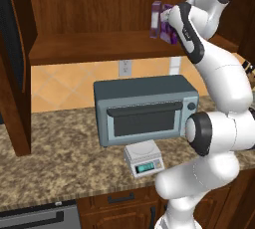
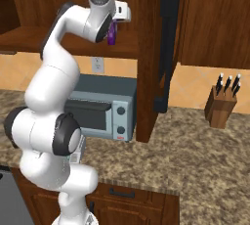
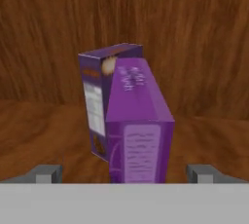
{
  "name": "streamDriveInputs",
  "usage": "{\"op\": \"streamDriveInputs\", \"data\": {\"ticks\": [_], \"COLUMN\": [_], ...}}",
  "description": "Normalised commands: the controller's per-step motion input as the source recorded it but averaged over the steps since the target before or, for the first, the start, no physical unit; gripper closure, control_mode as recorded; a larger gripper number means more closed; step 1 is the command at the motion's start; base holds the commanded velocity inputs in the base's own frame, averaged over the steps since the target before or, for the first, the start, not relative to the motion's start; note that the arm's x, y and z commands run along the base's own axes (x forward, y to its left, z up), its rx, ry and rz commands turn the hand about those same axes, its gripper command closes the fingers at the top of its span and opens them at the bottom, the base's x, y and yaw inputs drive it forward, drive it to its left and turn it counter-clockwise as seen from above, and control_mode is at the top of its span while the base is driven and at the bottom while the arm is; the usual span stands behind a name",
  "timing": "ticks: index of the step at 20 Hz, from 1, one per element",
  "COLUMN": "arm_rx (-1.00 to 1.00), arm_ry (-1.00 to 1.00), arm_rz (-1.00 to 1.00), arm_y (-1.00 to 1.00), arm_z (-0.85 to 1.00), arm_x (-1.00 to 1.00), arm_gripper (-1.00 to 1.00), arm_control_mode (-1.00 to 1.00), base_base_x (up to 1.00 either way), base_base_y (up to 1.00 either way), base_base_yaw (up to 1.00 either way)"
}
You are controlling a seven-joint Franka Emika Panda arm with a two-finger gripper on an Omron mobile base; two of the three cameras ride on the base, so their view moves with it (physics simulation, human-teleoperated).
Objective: Pick the cereal and place it on the digital scale for weighing, and close the cabinet.
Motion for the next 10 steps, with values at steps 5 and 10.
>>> {"op": "streamDriveInputs", "data": {"ticks": [5,10], "arm_rx": [0.0,0.0], "arm_ry": [0.15,0.0], "arm_rz": [0.02,0.0], "arm_y": [0.0,0.0], "arm_z": [-0.12,0.0], "arm_x": [0.32,0.4], "arm_gripper": [-1.0,1.0], "arm_control_mode": [-1.0,-1.0], "base_base_x": [0.0,0.0], "base_base_y": [0.0,0.0], "base_base_yaw": [0.0,0.0]}}
